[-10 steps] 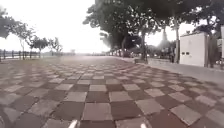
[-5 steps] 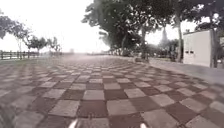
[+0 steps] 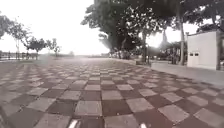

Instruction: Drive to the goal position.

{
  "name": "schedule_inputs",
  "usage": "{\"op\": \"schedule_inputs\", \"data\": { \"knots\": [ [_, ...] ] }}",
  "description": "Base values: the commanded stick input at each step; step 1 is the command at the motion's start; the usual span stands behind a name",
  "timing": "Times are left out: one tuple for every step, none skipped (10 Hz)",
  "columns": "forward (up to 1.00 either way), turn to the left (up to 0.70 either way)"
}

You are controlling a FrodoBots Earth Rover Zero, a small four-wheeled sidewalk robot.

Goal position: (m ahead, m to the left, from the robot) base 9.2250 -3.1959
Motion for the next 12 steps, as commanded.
{"op": "schedule_inputs", "data": {
  "knots": [
    [0.7,0.0],
    [0.7,0.0],
    [0.7,0.0],
    [0.7,0.25],
    [0.7,0.31],
    [0.7,0.35],
    [0.7,0.32],
    [0.7,0.17],
    [0.7,0.0],
    [0.7,0.0],
    [0.7,0.0],
    [0.7,0.0]
  ]
}}
